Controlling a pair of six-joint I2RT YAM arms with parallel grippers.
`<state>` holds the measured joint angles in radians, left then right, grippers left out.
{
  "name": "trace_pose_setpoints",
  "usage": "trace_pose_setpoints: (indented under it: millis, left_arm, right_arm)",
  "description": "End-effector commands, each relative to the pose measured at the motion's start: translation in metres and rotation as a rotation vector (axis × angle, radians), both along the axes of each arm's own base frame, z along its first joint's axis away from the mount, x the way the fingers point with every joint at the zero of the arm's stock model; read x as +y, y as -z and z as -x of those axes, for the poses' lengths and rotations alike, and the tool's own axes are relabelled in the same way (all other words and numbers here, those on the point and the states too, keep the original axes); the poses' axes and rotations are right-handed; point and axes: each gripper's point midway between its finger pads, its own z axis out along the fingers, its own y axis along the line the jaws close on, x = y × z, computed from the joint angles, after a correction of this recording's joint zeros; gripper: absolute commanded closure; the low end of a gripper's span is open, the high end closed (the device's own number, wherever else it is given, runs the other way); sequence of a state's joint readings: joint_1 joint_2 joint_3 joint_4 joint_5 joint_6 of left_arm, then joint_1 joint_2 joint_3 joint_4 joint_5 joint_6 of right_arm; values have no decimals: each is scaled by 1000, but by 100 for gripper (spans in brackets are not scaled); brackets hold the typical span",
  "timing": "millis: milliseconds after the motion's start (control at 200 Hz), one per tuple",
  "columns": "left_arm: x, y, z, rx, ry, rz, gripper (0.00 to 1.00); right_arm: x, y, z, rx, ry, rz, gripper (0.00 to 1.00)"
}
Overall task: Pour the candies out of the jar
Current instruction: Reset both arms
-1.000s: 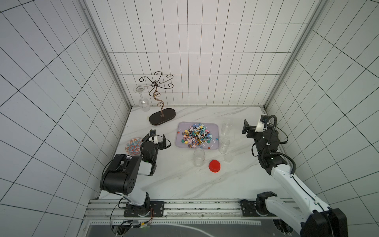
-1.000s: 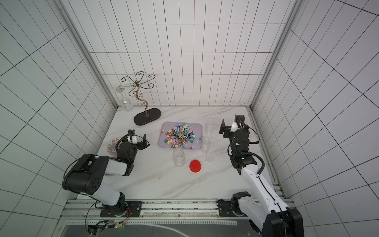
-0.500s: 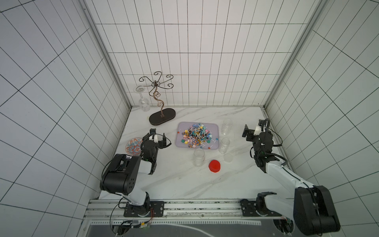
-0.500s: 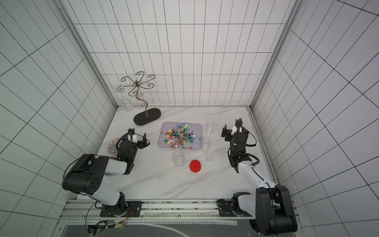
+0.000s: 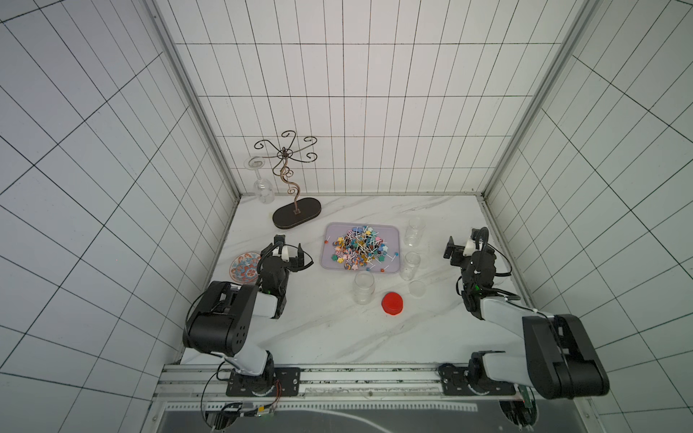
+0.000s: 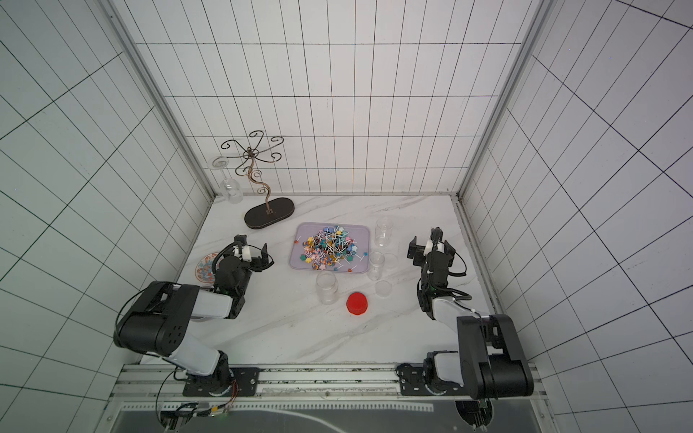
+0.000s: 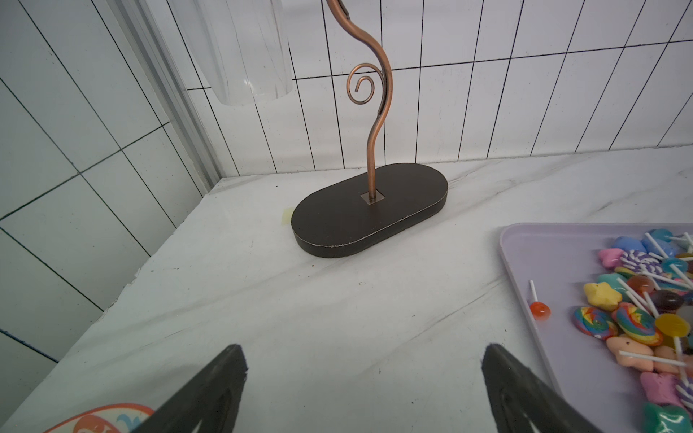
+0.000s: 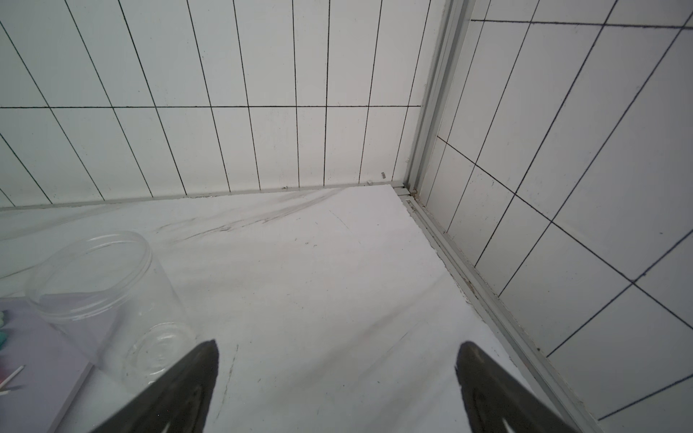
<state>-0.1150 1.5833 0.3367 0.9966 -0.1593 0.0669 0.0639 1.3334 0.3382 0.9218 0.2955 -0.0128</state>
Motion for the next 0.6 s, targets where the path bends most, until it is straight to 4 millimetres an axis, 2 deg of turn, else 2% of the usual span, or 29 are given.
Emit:
trace_pose_setpoints:
  millis: [0,160,265,370,400,495,595]
  left_arm:
    - [1,-12,-3,-34,-3,15,3]
    - [1,-12,-3,-35,-1,15,3]
    - [0,-12,-3,-34,-1,15,3]
    - [1,-12,-3,-34,-2,15,3]
    - [1,-12,-4,-35,-2,15,3]
    - [1,-12,-3,-33,-1,15,3]
    - [1,-12,-4,-35,-2,15,3]
  right_arm:
    - [1,3,8,-65,-21,8,0]
    - [8,16,7,-61,-70,26,0]
    - [8,17,6,-70,-80,19,1]
    - [16,29,2,-42,-183,3,0]
    - [18,26,1,-70,-203,-2,0]
    - [12,33,-5,-17,-204,-38,0]
    - [10,33,-5,-21,-215,-53,0]
